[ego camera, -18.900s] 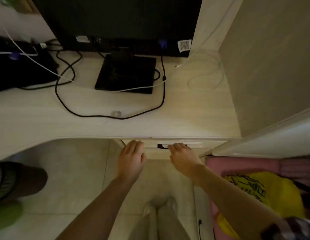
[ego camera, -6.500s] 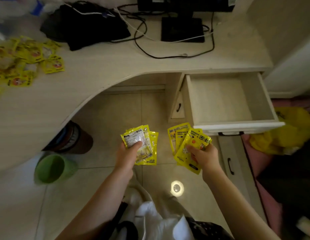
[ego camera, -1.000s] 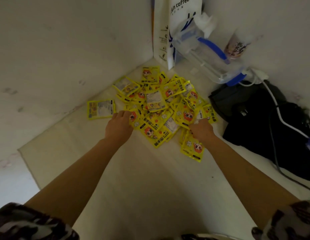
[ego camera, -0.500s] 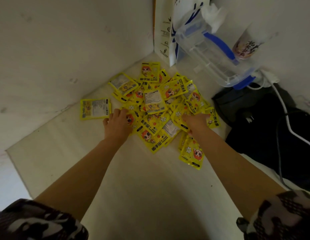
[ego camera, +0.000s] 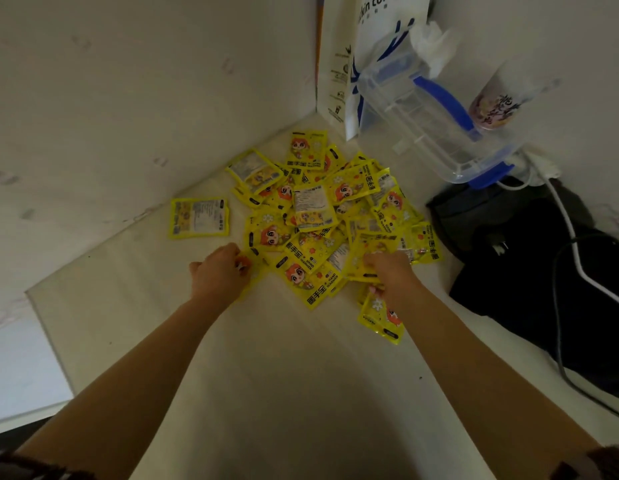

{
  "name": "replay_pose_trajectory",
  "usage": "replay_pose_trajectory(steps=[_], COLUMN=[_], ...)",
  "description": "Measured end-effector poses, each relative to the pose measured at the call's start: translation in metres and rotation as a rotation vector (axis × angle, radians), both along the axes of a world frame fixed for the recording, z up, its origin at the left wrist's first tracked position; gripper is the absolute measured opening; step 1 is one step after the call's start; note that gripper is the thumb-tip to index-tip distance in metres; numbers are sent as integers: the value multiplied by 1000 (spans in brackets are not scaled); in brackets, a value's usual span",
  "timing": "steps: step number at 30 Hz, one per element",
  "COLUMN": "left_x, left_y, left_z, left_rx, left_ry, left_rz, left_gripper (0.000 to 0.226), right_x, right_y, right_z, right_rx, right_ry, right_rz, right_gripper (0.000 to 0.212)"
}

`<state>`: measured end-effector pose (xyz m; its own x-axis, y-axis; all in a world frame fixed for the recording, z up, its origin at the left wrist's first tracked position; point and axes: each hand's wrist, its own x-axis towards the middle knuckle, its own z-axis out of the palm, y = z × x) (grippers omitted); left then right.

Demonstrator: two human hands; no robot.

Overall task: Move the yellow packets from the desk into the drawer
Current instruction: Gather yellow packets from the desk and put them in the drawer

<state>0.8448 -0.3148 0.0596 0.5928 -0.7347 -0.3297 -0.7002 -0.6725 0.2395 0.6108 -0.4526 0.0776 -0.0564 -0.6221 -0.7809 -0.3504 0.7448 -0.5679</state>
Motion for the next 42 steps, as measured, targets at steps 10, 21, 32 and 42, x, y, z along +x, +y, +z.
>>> replay_pose_trajectory(steps=[10, 21, 32, 42], left_x=[59, 110, 126, 113], left_y=[-5, -48, -52, -36], left_z=[23, 18, 0, 13], left_rx=[-143, -32, 59, 70], left_ry=[6, -89, 0, 12], left_rz=[87, -75, -172, -107], left_gripper=[33, 28, 33, 40], right_x=[-17, -16, 6, 6], right_y=[-12, -81, -104, -91], right_z=[21, 1, -7, -2], right_rx=[-33, -104, -125, -303], right_ry=[-117, 6, 89, 113], right_rz=[-36, -194, -181, -172], right_gripper=[9, 32, 25, 26])
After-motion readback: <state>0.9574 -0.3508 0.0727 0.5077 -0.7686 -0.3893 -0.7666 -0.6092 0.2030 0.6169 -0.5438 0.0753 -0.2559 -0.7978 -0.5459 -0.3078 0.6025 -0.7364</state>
